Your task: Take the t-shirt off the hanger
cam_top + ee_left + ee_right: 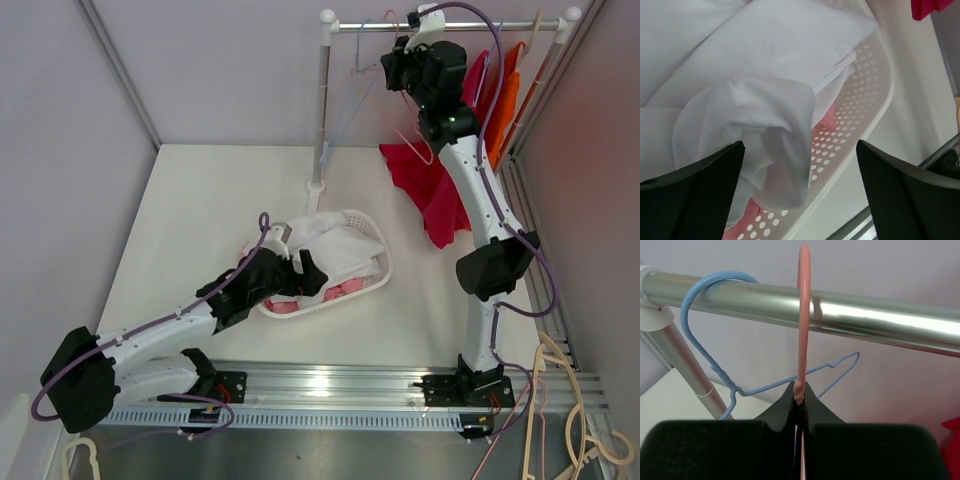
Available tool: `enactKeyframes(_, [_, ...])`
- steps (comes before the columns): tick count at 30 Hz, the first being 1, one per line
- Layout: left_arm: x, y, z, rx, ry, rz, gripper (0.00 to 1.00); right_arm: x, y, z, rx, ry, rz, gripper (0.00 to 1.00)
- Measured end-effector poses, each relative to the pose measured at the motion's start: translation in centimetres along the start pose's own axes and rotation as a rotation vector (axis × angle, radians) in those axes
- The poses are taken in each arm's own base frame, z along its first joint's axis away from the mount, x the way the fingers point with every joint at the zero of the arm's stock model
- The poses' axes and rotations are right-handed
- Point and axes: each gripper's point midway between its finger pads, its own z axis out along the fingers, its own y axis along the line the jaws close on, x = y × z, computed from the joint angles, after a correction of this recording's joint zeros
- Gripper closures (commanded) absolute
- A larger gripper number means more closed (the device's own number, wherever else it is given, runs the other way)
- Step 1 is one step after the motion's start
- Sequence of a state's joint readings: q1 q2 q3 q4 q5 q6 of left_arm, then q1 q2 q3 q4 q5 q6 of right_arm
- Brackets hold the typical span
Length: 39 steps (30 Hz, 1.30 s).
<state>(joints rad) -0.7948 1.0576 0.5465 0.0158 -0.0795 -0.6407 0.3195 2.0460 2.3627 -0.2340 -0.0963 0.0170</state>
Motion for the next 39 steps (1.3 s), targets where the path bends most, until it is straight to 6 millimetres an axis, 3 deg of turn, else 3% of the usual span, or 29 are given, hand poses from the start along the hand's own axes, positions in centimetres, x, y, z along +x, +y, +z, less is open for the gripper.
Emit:
enactKeyframes(6, [-1.5, -0.3, -1.1, -0.012, -0.074, 0.008, 0.01, 1.3, 1.5, 0.3, 0.141, 0.002, -0.063, 0.99])
enactKeyframes(9, [-2.6, -0.4, -1.7, -0.019, -0.113, 0.013, 0.01, 1.4, 2.5, 0.1, 0.198, -0.003, -0.073, 0.70])
enactKeyframes(12, [-2.9, -0.3, -2.0, -0.027, -0.129, 0.013, 0.00, 1.5, 2.8, 0.0, 0.226, -0.002, -0.082, 0.69])
enactKeyframes(13, [-2.9, -0.2, -2.0, -0.032, -0.130, 0.015, 0.00, 1.6, 2.7, 0.0, 0.233, 0.002, -0.082, 0.63])
enactKeyframes(16, [-2.8, 0.0, -2.1, -0.041, -0.125, 0.021, 0.00, 2.2, 2.1, -0.1, 0.263, 0.012, -0.074, 0.30])
enactKeyframes(21, [-2.6, 0.3, -2.2, -0.056, -0.116, 0.026, 0.00, 2.6, 1.0, -1.1, 0.305, 0.047, -0.069, 0.23])
enactKeyframes(25, [-2.9, 0.1, -2.6, -0.053, -0.128, 0.049, 0.00, 2.0, -0.1, -4.2, 0.326, 0.075, -0.055, 0.21])
enactKeyframes(28, [-3.8, -0.5, -3.2, -0.050, -0.148, 0.072, 0.00, -0.1, -1.9, -7.3, 0.329, 0.052, -0.026, 0.22])
enactKeyframes(33, [-6.8, -1.8, -4.6, -0.040, -0.216, 0.094, 0.00, -5.2, -9.1, -10.8, 0.421, -0.054, 0.022, 0.23])
enactKeyframes(36, [-8.3, -2.7, -5.5, -0.020, -0.255, 0.102, 0.00, -5.7, -12.5, -11.7, 0.478, -0.059, 0.030, 0.23])
enactKeyframes(39, [-8.5, -3.1, -5.8, -0.008, -0.265, 0.109, 0.00, -5.9, -14.2, -10.6, 0.501, -0.055, 0.036, 0.23])
